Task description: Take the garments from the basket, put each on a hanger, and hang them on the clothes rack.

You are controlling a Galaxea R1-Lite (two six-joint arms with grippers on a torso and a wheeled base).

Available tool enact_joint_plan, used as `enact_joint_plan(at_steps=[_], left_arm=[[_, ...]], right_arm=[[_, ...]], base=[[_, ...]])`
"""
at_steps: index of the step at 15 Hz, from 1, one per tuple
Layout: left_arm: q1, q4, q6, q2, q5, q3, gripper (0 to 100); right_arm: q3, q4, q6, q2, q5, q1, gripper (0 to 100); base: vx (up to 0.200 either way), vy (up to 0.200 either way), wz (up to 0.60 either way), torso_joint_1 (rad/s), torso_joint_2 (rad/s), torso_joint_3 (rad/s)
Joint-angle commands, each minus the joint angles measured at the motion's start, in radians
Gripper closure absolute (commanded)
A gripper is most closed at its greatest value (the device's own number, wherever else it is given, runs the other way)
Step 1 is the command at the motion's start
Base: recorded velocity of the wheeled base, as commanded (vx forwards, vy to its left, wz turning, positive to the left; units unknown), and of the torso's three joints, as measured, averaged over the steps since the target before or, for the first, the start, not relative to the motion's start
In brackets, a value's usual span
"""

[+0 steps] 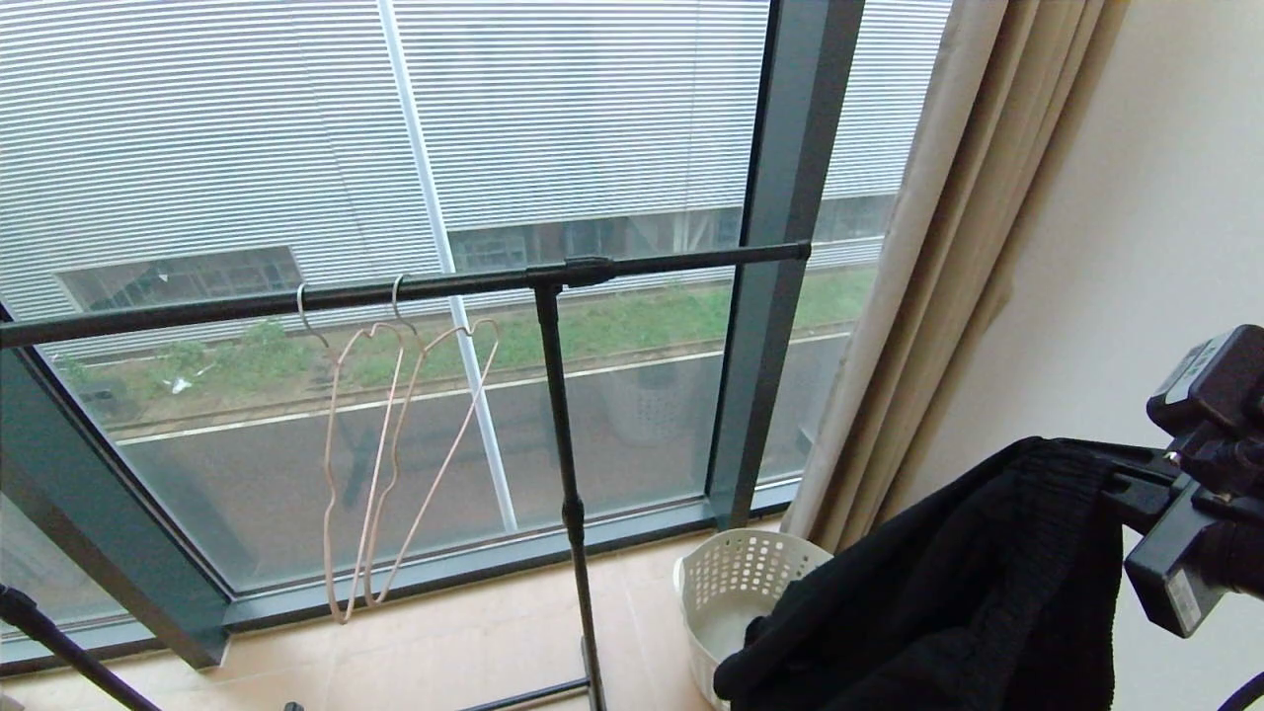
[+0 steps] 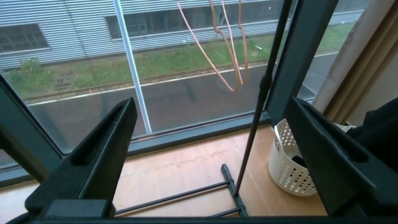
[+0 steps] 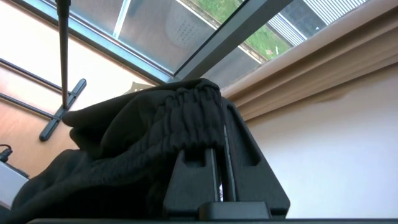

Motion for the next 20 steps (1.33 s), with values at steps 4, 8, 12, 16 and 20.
enact_joint_plan(at_steps=[4,8,12,16,20], left_arm=[[0.000,0.000,-0.001,0.001,0.002,0.000,0],[0.000,0.000,-0.001,0.001,0.002,0.000,0],[0.000,0.000,0.000,0.001,0.001,0.000,0],[0.000,0.000,0.000,0.001,0.001,0.000,0],[0.000,0.000,-0.001,0.001,0.001,0.000,0]], right_arm=[[0.000,0.000,-0.001,-0.001,0.000,0.001,100],[0.008,-0.002,-0.001,-0.001,0.000,0.001,100],[0.006,-0.002,-0.001,-0.004,0.000,0.001,100],[0.008,-0.002,-0.001,-0.004,0.000,0.001,100],[0.008,-0.002,-0.001,-0.002,0.000,-0.001,100]], base=[[0.000,0.000,0.45,0.008,0.00,0.002],[0.000,0.000,0.45,0.002,0.00,0.001],[-0.150,0.000,0.00,0.004,0.00,0.004],[0.000,0.200,0.00,-0.006,0.00,0.002],[0.000,0.200,0.00,0.008,0.00,0.002]])
